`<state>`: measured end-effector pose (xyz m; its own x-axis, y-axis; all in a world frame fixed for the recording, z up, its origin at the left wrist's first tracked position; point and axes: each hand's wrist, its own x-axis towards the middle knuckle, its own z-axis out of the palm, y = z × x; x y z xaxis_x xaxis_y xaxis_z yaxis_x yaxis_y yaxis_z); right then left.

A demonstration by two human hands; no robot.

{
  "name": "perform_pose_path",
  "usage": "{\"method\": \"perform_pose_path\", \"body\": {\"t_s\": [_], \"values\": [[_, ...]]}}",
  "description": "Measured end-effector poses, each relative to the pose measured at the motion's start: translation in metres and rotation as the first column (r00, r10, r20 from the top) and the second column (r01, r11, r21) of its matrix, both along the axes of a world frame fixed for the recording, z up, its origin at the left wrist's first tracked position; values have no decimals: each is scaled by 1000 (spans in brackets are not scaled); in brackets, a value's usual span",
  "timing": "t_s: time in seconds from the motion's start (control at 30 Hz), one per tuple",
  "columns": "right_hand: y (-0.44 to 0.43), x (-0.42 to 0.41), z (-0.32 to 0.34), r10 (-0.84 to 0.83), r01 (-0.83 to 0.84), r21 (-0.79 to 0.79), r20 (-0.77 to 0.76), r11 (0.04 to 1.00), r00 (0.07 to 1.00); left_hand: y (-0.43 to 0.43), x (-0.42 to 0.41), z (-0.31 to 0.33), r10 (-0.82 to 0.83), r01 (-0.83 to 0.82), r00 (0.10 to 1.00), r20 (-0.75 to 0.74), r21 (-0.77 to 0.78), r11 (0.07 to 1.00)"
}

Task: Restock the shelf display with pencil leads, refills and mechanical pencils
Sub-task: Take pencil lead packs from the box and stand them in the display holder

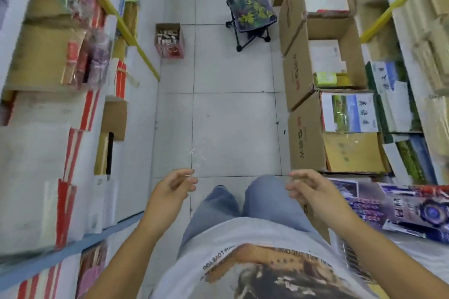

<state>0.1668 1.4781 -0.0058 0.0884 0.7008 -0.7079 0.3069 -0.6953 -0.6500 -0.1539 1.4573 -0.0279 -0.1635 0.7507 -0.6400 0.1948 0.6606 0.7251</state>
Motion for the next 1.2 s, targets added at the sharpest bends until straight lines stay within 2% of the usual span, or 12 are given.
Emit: {"method": "perform_pose_path", "body": {"t_s": [0.13, 0.27, 0.47, 0.63, 0.73, 1.03, 1.2], "values": [[85, 14, -9, -63, 63, -21, 21, 998, 998, 129, 7, 3, -53, 52, 998, 19, 44, 998], [190, 25, -26, -44, 45, -39, 26, 998, 999, 227, 18, -5, -16, 15, 1000, 13, 48, 999], [366, 14, -18, 159, -158, -24, 24, 987, 987, 324, 24, 2, 152, -152, 988, 11, -29, 988], [499, -26, -10, 353, -352, -8, 4, 936, 936, 382, 2, 7, 290, -291, 957, -8, -39, 956], [565, -59, -16, 414, -414, 28, 8, 910, 910, 427, -21, -2, 341, -341, 940, -24, -31, 939], [704, -120, -13, 312, -312, 16, 7, 950, 950, 609, -87, -13, 253, -253, 967, -11, -16, 967], [778, -127, -14, 321, -320, -40, 28, 947, 947, 704, -108, -11, 279, -280, 960, 34, 34, 959]]}}
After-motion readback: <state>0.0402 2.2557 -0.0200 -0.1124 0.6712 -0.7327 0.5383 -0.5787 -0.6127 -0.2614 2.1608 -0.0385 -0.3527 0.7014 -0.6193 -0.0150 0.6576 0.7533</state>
